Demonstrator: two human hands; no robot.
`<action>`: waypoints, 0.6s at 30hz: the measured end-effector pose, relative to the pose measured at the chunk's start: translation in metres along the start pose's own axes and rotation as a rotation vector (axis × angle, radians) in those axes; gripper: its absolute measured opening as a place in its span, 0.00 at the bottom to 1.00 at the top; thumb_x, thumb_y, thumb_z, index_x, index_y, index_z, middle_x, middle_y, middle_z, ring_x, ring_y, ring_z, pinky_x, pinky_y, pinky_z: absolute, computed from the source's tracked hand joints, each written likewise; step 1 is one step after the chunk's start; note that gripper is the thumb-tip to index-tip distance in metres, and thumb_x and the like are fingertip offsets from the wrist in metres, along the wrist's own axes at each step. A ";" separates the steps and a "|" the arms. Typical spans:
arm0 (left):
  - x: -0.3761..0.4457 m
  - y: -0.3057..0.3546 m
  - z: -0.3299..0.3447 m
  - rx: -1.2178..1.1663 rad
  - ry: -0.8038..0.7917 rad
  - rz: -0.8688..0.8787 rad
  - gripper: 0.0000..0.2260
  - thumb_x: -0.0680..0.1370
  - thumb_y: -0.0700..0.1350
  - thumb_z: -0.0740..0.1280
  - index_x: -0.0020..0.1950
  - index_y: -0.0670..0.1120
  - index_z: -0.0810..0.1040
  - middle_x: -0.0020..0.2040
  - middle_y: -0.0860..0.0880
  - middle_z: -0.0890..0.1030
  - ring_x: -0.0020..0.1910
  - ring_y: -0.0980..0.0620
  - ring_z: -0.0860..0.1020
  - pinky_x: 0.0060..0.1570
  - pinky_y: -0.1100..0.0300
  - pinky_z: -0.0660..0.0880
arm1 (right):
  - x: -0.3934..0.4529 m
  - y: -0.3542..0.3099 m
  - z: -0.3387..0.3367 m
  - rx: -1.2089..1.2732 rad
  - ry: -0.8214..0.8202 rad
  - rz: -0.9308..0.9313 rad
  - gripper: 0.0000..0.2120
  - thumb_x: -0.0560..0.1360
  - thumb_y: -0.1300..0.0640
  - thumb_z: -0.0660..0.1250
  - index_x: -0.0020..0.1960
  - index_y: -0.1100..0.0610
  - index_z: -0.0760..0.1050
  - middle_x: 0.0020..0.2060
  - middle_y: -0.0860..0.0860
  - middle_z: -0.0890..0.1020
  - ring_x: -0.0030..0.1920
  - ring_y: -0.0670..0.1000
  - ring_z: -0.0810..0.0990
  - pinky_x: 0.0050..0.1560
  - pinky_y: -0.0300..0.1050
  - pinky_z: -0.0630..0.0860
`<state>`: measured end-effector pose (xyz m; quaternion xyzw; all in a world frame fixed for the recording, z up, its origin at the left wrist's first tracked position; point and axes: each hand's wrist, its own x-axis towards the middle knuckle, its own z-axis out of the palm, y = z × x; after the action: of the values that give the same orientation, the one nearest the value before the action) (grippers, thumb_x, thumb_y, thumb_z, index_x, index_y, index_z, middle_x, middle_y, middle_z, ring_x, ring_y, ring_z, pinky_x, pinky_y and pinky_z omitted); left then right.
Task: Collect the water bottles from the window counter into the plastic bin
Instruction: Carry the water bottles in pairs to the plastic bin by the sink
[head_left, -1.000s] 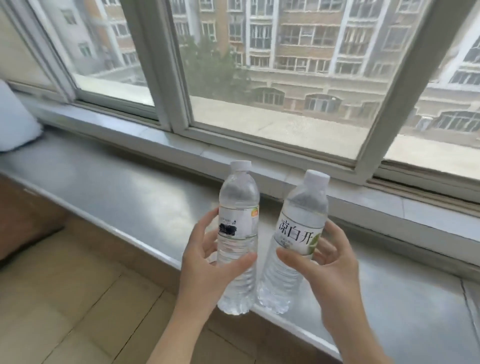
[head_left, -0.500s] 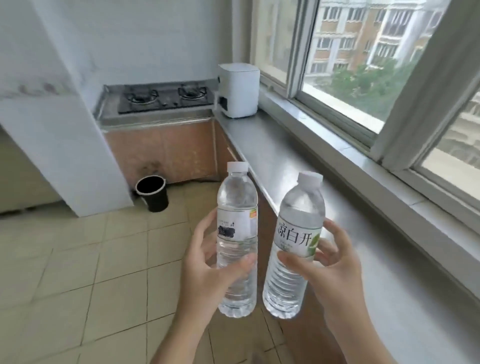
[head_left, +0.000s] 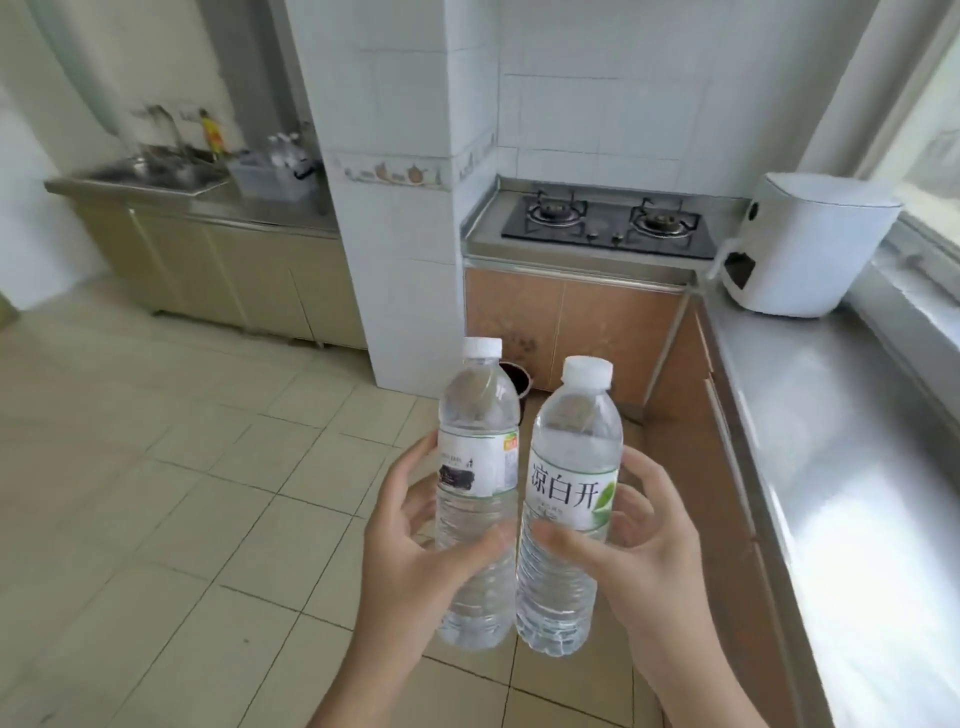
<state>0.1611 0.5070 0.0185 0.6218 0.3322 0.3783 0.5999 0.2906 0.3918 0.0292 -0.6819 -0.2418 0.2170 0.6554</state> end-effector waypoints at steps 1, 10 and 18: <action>0.012 -0.001 -0.002 0.006 0.029 0.006 0.37 0.55 0.51 0.82 0.60 0.71 0.74 0.56 0.56 0.85 0.57 0.55 0.82 0.59 0.43 0.78 | 0.016 -0.001 0.008 0.000 -0.037 0.001 0.36 0.55 0.60 0.82 0.58 0.40 0.74 0.47 0.50 0.86 0.50 0.53 0.84 0.50 0.62 0.80; 0.119 -0.016 -0.060 0.079 0.262 0.021 0.38 0.55 0.51 0.82 0.59 0.73 0.73 0.57 0.58 0.84 0.59 0.57 0.80 0.62 0.43 0.76 | 0.137 0.004 0.114 -0.005 -0.302 0.009 0.35 0.59 0.65 0.81 0.58 0.40 0.74 0.46 0.44 0.86 0.47 0.46 0.84 0.46 0.46 0.79; 0.257 -0.035 -0.149 0.088 0.335 0.030 0.39 0.54 0.49 0.82 0.61 0.71 0.73 0.56 0.53 0.85 0.59 0.51 0.81 0.54 0.46 0.79 | 0.244 0.004 0.249 -0.004 -0.376 0.017 0.37 0.57 0.62 0.83 0.60 0.41 0.73 0.47 0.49 0.86 0.48 0.51 0.84 0.46 0.46 0.79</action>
<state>0.1594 0.8059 0.0011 0.5807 0.4344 0.4704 0.5027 0.3307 0.7383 0.0188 -0.6326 -0.3548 0.3454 0.5955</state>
